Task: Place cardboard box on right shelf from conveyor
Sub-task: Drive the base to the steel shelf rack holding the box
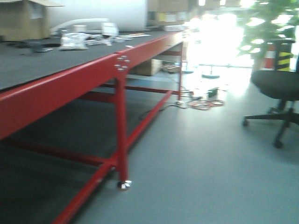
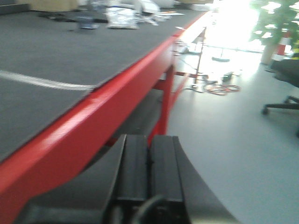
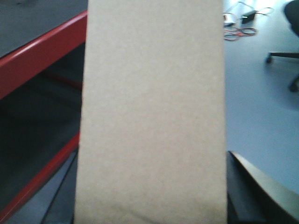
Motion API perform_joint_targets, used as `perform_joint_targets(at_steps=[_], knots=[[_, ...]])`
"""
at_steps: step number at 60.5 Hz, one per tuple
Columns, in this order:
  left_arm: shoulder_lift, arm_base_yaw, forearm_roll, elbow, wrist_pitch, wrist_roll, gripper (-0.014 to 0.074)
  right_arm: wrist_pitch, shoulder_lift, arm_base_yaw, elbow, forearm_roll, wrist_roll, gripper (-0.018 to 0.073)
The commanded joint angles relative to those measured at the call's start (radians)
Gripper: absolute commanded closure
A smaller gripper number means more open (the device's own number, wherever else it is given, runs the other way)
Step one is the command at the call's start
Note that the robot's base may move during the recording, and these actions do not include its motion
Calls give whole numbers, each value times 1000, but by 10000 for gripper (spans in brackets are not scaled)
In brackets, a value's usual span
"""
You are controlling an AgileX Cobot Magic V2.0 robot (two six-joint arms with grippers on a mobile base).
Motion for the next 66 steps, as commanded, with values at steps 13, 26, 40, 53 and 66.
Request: perform_joint_targets(at_steps=[13,26,40,53,66], knots=[[-15,-4,-6,8,-86,0,713,-99,13,-6,-28,-23,-10,323],[-15,-1,-6,8,-86,0,713,-99,13,-6,-28,-23,-10,323],[-15,42,-6,8,-86,0,713,-99,12,-6,-28,-23,-10,323],[-15,42,-6,8,-86,0,713,-99,7,-6,-28,-23,-10,323],[-15,42,-6,8,-86,0,713,-99,8,-6,-28,-23,-10,323]])
